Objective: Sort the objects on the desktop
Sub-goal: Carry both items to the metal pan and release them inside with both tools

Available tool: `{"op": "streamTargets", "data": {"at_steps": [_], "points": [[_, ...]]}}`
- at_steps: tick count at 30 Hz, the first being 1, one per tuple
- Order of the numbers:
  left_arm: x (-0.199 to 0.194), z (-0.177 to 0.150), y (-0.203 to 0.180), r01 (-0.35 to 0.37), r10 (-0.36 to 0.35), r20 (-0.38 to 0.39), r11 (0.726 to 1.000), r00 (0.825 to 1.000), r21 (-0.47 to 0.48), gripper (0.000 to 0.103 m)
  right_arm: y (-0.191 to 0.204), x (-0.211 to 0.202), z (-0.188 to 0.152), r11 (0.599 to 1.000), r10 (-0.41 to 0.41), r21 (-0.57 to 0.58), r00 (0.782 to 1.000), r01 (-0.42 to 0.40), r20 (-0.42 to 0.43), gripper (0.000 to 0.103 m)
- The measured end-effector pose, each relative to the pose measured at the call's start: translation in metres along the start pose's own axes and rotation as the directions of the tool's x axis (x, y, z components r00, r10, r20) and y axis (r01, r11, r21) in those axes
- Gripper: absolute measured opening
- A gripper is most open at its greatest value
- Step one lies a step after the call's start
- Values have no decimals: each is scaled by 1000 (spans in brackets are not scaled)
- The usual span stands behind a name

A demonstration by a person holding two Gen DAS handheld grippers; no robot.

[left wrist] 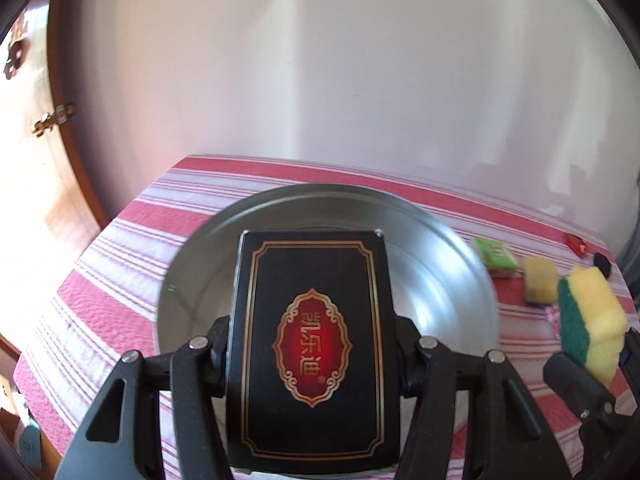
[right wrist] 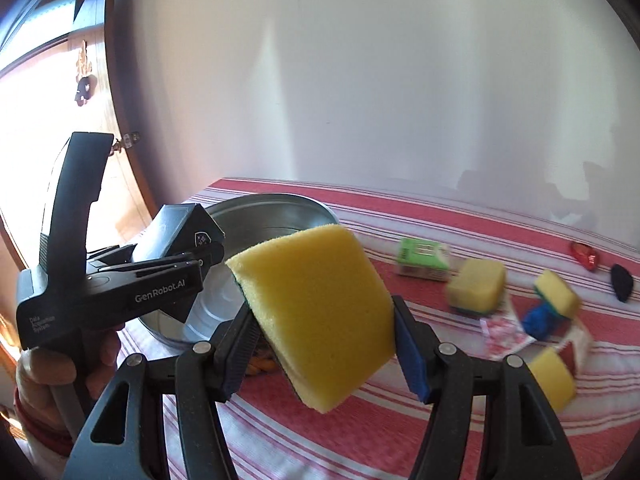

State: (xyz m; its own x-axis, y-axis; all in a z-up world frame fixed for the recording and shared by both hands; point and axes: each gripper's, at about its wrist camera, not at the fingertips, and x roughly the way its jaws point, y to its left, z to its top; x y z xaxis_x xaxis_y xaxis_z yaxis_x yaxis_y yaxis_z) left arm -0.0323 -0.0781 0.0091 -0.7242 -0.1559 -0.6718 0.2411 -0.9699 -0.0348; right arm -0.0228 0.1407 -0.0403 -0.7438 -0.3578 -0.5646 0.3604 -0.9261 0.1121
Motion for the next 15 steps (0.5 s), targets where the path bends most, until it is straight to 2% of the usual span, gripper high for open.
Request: {"op": "streamTargets", "data": {"at_steps": [6, 15], "points": [[18, 14, 28, -91, 90, -31, 996, 995, -20, 57, 22, 40, 22, 999, 36, 1, 999, -36, -18, 65], [51, 20, 47, -117, 115, -100, 993, 988, -19, 58, 42, 81, 27, 999, 47, 13, 995, -46, -84, 67]]}}
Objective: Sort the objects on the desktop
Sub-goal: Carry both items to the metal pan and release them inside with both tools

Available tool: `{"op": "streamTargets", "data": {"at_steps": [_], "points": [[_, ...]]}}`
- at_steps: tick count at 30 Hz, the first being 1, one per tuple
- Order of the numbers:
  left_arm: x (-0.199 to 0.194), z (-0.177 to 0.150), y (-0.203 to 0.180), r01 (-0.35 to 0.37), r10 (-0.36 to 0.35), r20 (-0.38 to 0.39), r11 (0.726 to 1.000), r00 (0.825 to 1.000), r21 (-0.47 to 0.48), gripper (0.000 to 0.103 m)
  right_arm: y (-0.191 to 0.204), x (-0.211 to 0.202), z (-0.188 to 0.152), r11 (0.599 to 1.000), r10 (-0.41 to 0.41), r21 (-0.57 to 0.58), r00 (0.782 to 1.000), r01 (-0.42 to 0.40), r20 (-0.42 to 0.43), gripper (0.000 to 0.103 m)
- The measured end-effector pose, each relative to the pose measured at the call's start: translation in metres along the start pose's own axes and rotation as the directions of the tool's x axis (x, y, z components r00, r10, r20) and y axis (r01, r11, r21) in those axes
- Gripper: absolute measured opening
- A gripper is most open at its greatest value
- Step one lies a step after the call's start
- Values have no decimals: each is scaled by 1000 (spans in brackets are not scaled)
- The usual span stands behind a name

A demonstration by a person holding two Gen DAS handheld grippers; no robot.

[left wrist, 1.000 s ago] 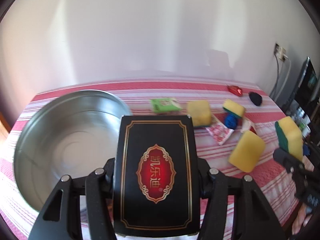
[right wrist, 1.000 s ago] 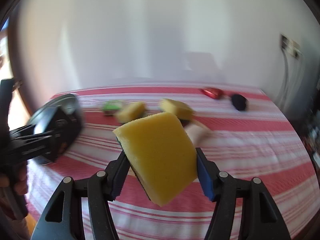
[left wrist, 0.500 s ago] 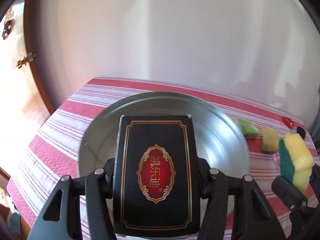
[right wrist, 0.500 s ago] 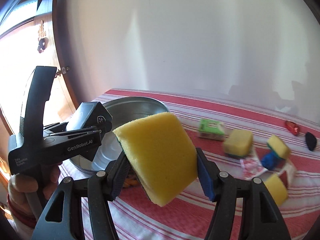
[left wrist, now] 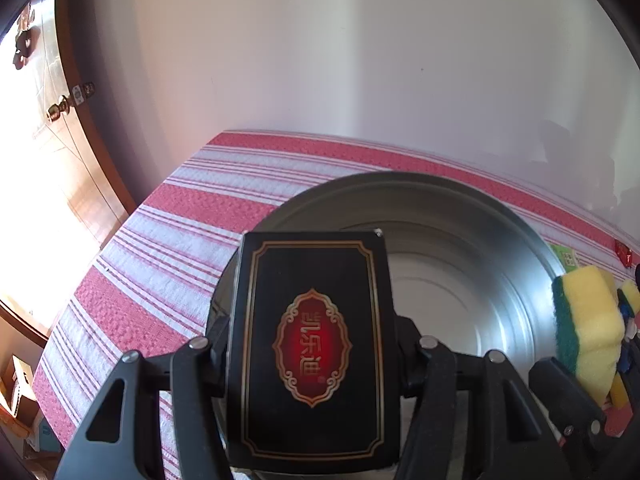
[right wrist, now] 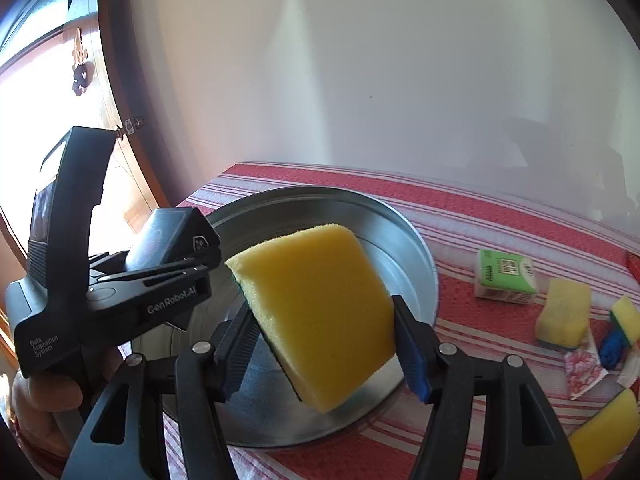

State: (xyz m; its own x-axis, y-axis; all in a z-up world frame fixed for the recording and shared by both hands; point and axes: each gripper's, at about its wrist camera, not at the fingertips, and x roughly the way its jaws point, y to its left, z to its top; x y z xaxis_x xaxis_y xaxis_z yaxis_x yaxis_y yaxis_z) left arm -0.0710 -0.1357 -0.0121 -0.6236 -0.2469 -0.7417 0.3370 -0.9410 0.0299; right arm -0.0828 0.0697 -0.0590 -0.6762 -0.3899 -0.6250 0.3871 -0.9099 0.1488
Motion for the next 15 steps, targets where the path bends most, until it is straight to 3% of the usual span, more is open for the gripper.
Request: {"op": "streamTargets", "data": {"at_steps": [4, 6, 11, 15], "points": [[8, -1, -3, -12, 12, -10, 1000, 1000, 10, 58, 3, 8, -2, 1000, -7, -2, 1000, 7, 3, 77], [7, -1, -3, -18, 18, -8, 1000, 1000, 7, 73, 3, 9, -2, 1000, -8, 7, 1000, 8, 9, 78], [0, -1, -3, -5, 5, 9, 1000, 1000, -18, 99, -8, 3, -1, 999, -3, 32, 999, 2, 39, 78], [-10, -2, -9, -24, 25, 43, 1000, 999, -4, 101, -13, -2, -4, 999, -9, 48, 999, 7, 50, 78]]}}
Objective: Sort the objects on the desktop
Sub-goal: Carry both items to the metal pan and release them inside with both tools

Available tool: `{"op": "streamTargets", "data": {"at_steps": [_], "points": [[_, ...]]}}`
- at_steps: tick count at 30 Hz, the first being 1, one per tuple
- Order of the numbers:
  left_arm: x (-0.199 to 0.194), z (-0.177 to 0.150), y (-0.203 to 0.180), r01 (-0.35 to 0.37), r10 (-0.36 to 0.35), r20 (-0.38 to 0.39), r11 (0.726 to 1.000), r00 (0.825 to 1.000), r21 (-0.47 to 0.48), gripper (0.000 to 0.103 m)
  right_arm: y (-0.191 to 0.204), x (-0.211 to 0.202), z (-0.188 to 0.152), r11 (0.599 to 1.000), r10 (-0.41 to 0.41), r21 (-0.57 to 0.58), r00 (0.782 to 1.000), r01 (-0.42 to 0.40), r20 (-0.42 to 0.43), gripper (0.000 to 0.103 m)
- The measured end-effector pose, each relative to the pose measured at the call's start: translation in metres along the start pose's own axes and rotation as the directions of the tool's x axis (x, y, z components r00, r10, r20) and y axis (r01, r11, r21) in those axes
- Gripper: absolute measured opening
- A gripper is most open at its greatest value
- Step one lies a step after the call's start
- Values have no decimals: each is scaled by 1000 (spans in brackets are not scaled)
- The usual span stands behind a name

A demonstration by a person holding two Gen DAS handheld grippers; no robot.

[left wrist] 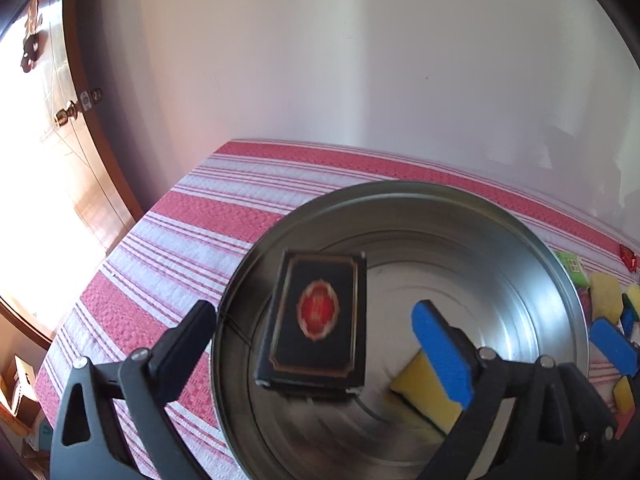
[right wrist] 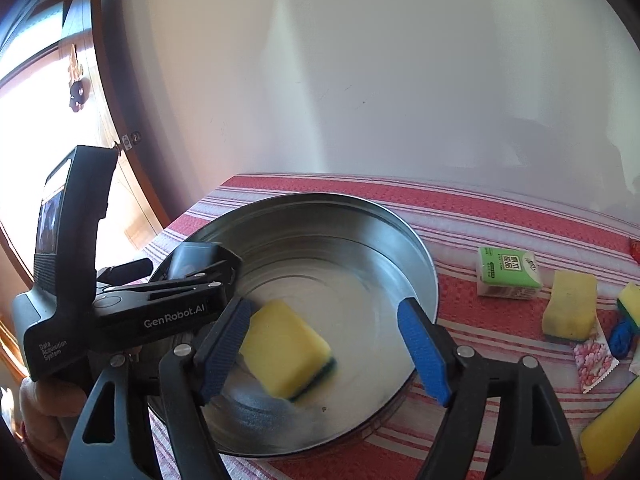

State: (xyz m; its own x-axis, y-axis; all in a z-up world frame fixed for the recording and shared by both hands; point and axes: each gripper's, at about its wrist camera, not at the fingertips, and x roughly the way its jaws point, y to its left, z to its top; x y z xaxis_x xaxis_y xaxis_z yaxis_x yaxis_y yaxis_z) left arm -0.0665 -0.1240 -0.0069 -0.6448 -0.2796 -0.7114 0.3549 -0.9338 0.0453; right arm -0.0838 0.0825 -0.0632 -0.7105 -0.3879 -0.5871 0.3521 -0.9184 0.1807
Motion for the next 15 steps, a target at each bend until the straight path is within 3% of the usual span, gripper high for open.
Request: {"op": "streamTargets", "data": {"at_steps": [10, 15], "points": [[-8, -1, -15, 1, -1, 17, 1000, 1000, 29, 101, -13, -10, -7, 999, -21, 39, 1000, 20, 9, 78], [-21, -7, -39, 34, -38, 45, 996, 998, 84, 101, -32, -17, -12, 996, -56, 73, 998, 55, 8, 78]]}}
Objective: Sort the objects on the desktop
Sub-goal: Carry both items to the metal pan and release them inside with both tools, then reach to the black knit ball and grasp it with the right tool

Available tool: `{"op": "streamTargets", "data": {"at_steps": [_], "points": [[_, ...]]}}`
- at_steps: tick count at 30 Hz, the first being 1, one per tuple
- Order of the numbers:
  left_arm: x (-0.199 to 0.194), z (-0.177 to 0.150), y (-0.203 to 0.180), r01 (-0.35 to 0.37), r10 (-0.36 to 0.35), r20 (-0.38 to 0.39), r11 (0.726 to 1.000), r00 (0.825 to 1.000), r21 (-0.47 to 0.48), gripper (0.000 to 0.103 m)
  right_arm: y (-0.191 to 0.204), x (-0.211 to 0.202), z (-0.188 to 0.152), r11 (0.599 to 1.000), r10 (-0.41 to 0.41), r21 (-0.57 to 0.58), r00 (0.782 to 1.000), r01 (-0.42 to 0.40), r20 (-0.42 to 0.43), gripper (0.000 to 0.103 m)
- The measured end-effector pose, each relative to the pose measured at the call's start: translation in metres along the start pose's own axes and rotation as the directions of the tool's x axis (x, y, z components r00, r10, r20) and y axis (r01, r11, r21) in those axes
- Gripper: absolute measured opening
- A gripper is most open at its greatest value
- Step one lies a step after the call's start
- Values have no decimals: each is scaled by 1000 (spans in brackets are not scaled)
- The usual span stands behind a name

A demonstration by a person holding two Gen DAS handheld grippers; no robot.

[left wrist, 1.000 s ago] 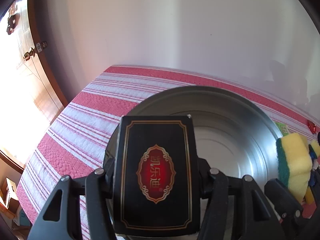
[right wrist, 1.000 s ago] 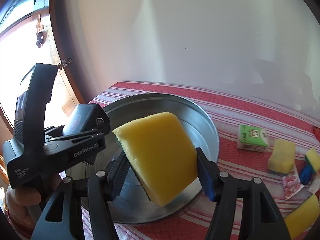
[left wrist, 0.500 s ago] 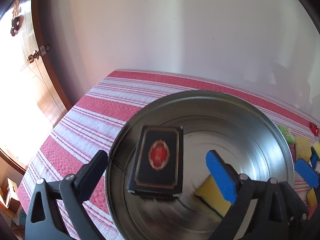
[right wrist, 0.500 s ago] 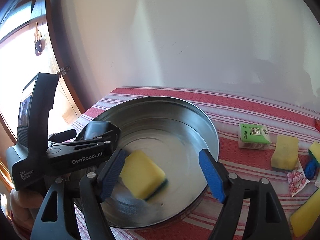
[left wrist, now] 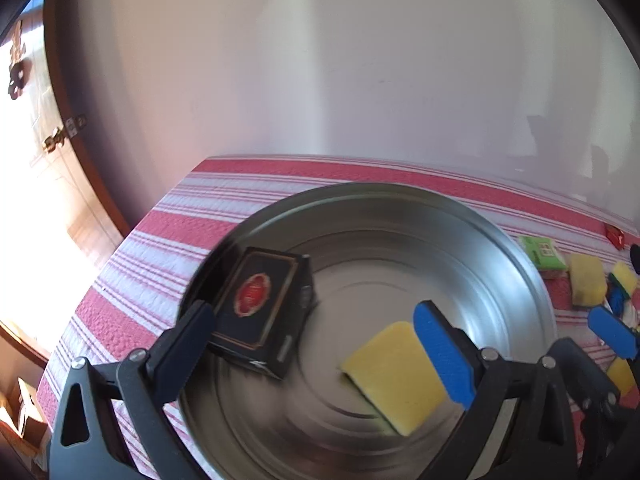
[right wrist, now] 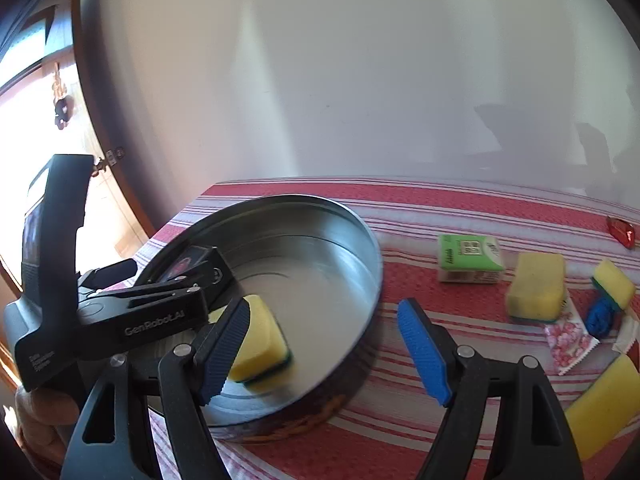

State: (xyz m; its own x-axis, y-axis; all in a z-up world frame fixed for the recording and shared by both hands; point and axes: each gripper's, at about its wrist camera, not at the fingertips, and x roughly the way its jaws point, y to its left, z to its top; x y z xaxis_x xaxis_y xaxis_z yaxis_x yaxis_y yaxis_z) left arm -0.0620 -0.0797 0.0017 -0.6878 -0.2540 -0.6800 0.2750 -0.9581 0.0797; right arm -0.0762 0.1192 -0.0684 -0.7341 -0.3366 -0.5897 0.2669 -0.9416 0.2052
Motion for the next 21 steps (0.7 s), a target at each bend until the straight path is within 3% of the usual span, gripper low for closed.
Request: {"op": "streamTargets", "data": {"at_steps": [7, 14, 21], "points": [[-21, -8, -54, 95, -98, 27, 991, 995, 98, 101, -45, -27, -9, 996, -71, 62, 997, 69, 26, 78], [-34, -10, -124, 206, -209, -7, 955, 978, 212, 101, -123, -66, -11, 963, -241, 141, 969, 230, 60, 78], [-41, 2, -192, 398, -387, -92, 892, 918, 215, 101, -219, -108, -15, 885, -431, 223, 901, 409, 57, 78]]}}
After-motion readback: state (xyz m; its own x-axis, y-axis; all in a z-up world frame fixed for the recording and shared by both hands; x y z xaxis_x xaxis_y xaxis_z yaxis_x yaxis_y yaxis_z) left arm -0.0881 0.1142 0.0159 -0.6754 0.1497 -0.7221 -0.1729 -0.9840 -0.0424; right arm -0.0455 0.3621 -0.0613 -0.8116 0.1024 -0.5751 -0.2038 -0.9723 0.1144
